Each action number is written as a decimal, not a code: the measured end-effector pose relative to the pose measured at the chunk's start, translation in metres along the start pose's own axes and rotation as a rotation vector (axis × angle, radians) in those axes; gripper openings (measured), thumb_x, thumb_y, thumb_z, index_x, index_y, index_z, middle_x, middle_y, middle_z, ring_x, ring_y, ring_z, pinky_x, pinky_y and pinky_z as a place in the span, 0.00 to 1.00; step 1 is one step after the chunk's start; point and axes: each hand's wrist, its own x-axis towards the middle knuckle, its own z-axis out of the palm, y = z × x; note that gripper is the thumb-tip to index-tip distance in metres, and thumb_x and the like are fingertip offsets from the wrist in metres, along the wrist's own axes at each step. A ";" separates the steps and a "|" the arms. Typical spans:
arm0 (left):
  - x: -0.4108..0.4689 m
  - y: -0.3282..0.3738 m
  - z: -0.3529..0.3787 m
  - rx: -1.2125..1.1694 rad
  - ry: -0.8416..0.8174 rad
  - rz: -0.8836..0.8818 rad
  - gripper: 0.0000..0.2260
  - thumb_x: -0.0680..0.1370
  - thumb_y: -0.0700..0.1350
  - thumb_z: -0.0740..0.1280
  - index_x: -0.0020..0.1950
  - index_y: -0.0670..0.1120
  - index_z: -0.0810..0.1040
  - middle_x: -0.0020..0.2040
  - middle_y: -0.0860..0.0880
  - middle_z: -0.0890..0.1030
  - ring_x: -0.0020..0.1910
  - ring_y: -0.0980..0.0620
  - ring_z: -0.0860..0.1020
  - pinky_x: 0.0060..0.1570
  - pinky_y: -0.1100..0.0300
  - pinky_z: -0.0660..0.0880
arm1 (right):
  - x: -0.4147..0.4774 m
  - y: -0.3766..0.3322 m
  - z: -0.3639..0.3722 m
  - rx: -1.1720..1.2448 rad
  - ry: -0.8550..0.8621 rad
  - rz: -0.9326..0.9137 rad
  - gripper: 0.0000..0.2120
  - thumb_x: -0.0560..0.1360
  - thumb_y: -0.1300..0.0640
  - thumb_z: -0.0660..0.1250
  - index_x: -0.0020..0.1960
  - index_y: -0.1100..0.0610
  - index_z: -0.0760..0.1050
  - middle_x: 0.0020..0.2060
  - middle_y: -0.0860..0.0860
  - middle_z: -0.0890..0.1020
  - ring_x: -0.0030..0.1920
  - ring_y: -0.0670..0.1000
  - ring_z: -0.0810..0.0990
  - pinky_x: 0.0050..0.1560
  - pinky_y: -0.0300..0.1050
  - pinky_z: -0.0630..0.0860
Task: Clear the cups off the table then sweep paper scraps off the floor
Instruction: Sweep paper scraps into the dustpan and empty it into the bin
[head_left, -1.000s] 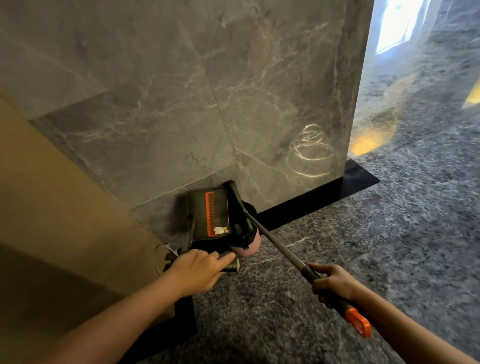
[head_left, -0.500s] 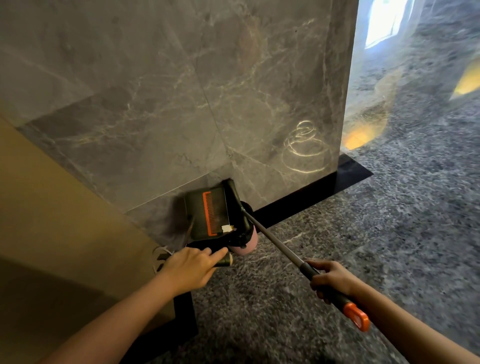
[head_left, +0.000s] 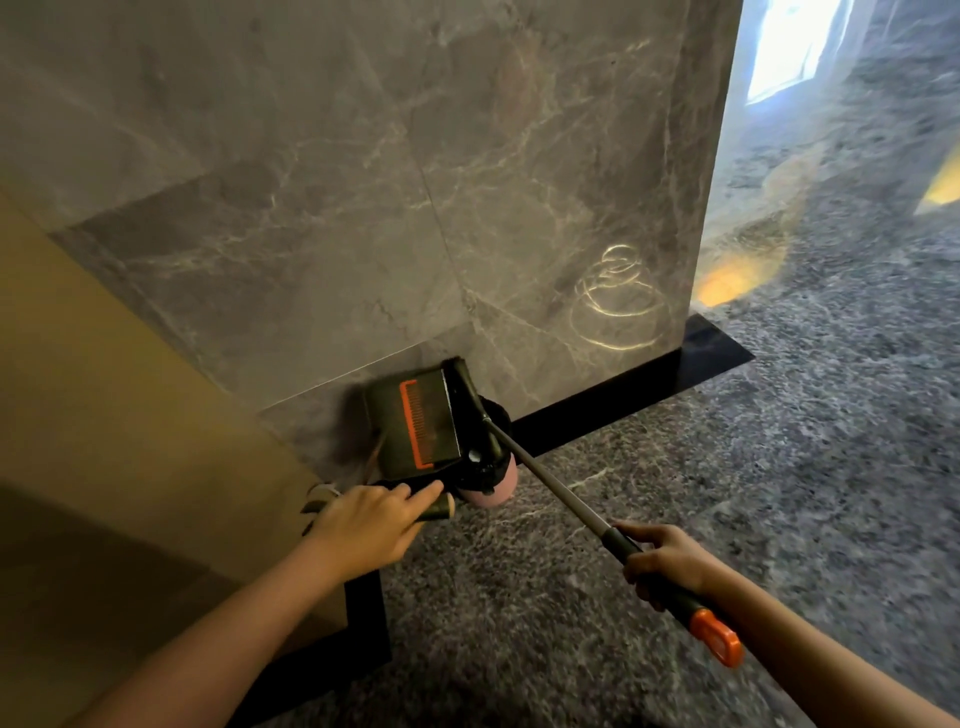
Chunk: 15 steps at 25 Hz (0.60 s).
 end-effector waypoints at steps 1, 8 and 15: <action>-0.004 0.000 0.002 -0.005 0.012 -0.010 0.27 0.63 0.48 0.80 0.61 0.45 0.80 0.33 0.48 0.80 0.24 0.48 0.78 0.17 0.60 0.72 | 0.001 -0.002 0.001 -0.007 -0.005 0.004 0.32 0.71 0.72 0.64 0.72 0.56 0.65 0.33 0.56 0.78 0.24 0.50 0.77 0.23 0.39 0.72; 0.010 0.003 -0.014 -0.361 0.154 -0.614 0.22 0.79 0.51 0.63 0.73 0.51 0.66 0.53 0.41 0.81 0.49 0.38 0.79 0.43 0.49 0.76 | -0.007 -0.009 0.009 -0.073 -0.031 -0.026 0.32 0.71 0.72 0.63 0.73 0.57 0.64 0.31 0.55 0.78 0.23 0.50 0.76 0.23 0.40 0.72; 0.014 -0.028 -0.052 -0.786 0.502 -1.049 0.13 0.78 0.46 0.65 0.61 0.42 0.74 0.48 0.38 0.80 0.46 0.36 0.79 0.45 0.48 0.78 | -0.025 -0.030 0.024 0.000 -0.024 -0.061 0.30 0.70 0.75 0.64 0.70 0.59 0.67 0.25 0.54 0.79 0.21 0.51 0.76 0.20 0.39 0.72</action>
